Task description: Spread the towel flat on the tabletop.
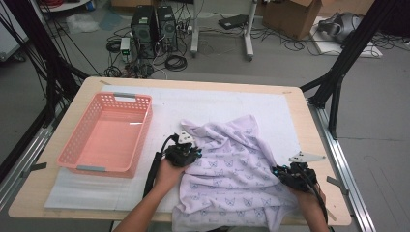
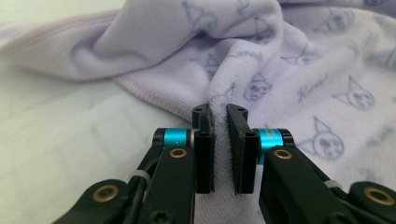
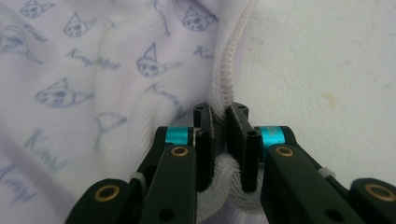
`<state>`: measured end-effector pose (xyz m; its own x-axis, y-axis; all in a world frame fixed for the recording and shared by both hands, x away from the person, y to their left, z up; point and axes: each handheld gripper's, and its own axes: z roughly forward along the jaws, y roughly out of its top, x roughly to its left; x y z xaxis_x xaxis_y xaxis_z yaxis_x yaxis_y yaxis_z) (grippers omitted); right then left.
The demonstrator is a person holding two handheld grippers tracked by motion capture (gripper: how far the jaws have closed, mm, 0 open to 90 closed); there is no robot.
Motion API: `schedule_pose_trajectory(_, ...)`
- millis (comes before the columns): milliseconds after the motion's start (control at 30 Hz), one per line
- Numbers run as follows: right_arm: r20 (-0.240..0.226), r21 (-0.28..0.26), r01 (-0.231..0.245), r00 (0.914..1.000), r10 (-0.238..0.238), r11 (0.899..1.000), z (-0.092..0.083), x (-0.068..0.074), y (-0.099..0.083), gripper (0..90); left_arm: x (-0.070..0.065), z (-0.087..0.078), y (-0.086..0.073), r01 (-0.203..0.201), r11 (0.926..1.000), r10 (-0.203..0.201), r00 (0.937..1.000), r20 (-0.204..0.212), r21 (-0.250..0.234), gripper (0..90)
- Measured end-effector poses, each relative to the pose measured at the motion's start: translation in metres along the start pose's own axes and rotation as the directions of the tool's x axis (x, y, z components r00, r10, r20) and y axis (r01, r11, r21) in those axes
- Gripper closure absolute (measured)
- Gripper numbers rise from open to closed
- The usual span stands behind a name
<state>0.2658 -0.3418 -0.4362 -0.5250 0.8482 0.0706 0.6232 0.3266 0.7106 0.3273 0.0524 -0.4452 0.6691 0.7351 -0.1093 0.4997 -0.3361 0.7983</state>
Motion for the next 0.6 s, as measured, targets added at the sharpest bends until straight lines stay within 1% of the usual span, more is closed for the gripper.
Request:
schedule_pose_trajectory(33,-0.008,0.003,0.004,1.0000,-0.004,1.000,-0.002,0.000,-0.002,81.2,0.001,-0.007,-0.004,0.006,0.9997,-0.006,1.0000,-0.001,-0.022,81.5)
schedule_pose_trajectory(100,-0.020,0.015,0.006,0.9998,-0.005,1.000,-0.007,0.002,-0.006,81.2,0.003,-0.018,-0.011,0.022,0.9989,-0.022,0.9997,0.012,-0.040,81.5)
schedule_pose_trajectory(167,-0.038,0.018,0.011,0.9992,-0.010,1.000,-0.011,0.004,-0.009,81.3,0.004,-0.025,-0.017,0.030,0.9986,-0.029,0.9992,0.028,-0.043,81.4)
schedule_pose_trajectory(300,-0.069,0.035,0.019,0.9975,-0.016,0.999,-0.016,0.012,-0.012,81.0,0.002,-0.032,-0.023,0.028,0.9987,-0.026,0.9986,0.046,-0.041,81.2)
schedule_pose_trajectory(333,-0.070,0.036,0.026,0.9973,-0.023,0.999,-0.018,0.013,-0.012,79.7,0.002,-0.033,-0.024,0.028,0.9986,-0.026,0.9985,0.049,-0.044,81.0)
schedule_pose_trajectory(367,-0.067,0.029,0.034,0.9972,-0.032,0.999,-0.020,0.013,-0.011,75.9,0.002,-0.033,-0.025,0.038,0.9980,-0.035,0.9980,0.052,-0.051,80.8)
schedule_pose_trajectory(400,-0.058,0.015,0.027,0.9980,-0.027,1.000,-0.022,0.012,-0.009,70.7,0.002,-0.033,-0.026,0.036,0.9980,-0.033,0.9981,0.052,-0.053,80.2)
schedule_pose_trajectory(433,-0.050,-0.011,0.016,0.9986,-0.016,1.000,-0.024,0.010,-0.006,65.0,0.002,-0.032,-0.026,0.043,0.9973,-0.040,0.9979,0.051,-0.059,78.6)
schedule_pose_trajectory(467,-0.047,-0.044,0.002,0.9989,-0.004,0.999,-0.026,0.008,-0.004,61.0,0.003,-0.032,-0.027,0.046,0.9970,-0.043,0.9978,0.050,-0.062,76.9)
schedule_pose_trajectory(533,-0.035,-0.110,-0.013,0.9993,0.009,0.994,-0.030,0.003,0.003,56.0,0.006,-0.033,-0.027,0.055,0.9960,-0.052,0.9978,0.040,-0.071,71.3)
schedule_pose_trajectory(567,-0.028,-0.136,-0.016,0.9995,0.012,0.991,-0.030,0.000,0.008,53.5,0.008,-0.033,-0.027,0.063,0.9952,-0.060,0.9973,0.043,-0.075,69.0)
schedule_pose_trajectory(600,-0.024,-0.165,-0.011,0.9997,0.007,0.986,-0.030,-0.003,0.013,51.4,0.009,-0.033,-0.027,0.067,0.9941,-0.064,0.9972,0.038,-0.085,66.6)
